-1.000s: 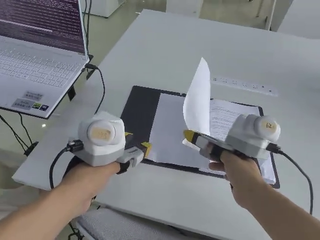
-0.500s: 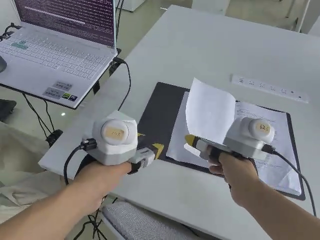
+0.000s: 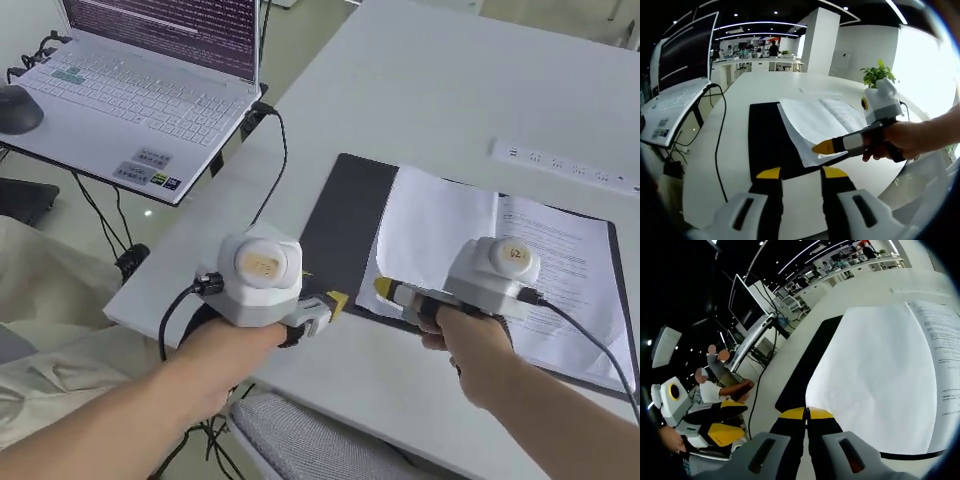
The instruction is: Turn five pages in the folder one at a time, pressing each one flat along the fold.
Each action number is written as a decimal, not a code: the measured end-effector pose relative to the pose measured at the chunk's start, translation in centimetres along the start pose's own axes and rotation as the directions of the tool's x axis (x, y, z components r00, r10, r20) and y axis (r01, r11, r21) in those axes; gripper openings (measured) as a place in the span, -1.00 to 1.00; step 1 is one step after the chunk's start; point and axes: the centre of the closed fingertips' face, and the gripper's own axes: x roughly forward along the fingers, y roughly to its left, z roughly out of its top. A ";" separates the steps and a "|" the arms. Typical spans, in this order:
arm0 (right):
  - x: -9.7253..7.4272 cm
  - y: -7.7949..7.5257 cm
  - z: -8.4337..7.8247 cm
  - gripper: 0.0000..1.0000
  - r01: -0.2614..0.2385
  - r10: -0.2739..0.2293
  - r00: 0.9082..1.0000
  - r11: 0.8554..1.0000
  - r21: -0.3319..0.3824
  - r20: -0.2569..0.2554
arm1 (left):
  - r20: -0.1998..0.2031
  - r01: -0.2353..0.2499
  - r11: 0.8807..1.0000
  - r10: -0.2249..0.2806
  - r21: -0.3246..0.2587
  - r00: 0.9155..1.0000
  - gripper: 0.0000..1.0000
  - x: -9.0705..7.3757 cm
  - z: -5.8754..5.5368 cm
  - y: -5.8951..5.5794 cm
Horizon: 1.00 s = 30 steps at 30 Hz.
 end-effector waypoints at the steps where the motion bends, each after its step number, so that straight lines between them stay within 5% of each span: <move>1: 0.1 -0.1 -0.1 -1.00 0.004 -0.004 1.000 1.000 -0.002 0.000 | -0.004 0.000 1.000 0.000 0.001 1.000 -0.44 0.1 -0.1 0.0; 11: 0.3 -0.5 -0.7 -0.80 -0.016 0.016 1.000 0.997 0.069 -0.002 | -0.033 0.002 1.000 -0.002 0.008 0.999 -0.46 0.7 -0.8 -0.4; 17: -1.6 0.0 -0.3 -0.79 -0.057 0.053 0.998 0.993 0.103 0.037 | -0.045 0.014 1.000 -0.013 0.016 0.999 -0.47 1.7 -0.9 -0.9; 30: -7.3 -5.5 2.2 -0.84 0.005 -0.034 0.988 0.981 0.192 0.149 | -0.073 0.060 0.994 -0.053 0.096 0.996 -0.61 6.7 -0.8 -3.2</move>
